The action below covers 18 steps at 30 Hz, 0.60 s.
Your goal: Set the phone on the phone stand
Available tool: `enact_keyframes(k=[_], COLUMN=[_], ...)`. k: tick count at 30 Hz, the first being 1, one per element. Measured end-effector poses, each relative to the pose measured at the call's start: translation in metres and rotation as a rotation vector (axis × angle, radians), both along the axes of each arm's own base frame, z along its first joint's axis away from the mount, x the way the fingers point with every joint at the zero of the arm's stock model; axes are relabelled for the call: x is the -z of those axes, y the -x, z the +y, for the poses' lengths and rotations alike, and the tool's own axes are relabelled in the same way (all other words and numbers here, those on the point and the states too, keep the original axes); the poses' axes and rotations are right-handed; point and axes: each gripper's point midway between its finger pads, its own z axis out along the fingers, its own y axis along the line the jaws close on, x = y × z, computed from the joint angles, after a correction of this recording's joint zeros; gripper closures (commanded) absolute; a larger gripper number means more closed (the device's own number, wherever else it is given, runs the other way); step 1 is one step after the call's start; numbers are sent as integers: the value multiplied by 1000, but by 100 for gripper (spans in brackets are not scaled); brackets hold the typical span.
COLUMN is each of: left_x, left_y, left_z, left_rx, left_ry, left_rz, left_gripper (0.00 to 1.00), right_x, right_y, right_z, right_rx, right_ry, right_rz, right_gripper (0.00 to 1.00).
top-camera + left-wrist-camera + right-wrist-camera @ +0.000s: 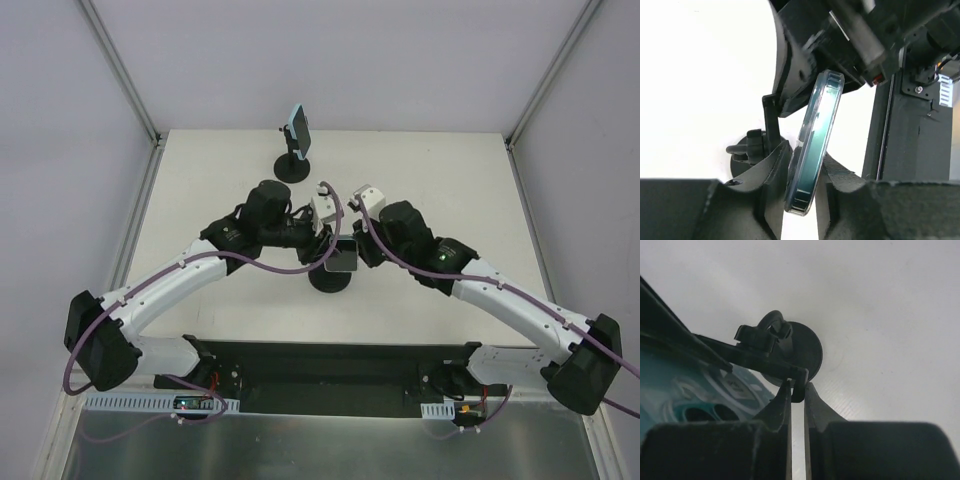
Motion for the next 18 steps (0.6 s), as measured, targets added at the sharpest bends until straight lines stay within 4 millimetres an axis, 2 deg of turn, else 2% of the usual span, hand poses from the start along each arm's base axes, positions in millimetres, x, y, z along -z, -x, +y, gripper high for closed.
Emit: enact_keyframes(k=[2, 5, 8, 14, 18], left_x=[3, 3, 3, 3, 4], left_y=[-9, 0, -3, -16, -26], left_z=[9, 9, 10, 13, 15], left_rx=[-12, 61, 53, -28, -128], left_ry=[6, 15, -1, -21, -19], left_rz=[38, 49, 63, 61, 59], left_gripper=[100, 100, 100, 100, 100], right_x=[-3, -2, -2, -5, -7], right_y=[-2, 0, 0, -11, -21], right_z=[4, 8, 9, 6, 4], right_rx=[-59, -140, -151, -91, 44], right_ry=[-35, -34, -37, -48, -48], right_rz=[24, 64, 66, 48, 11], right_gripper=[100, 100, 100, 100, 100])
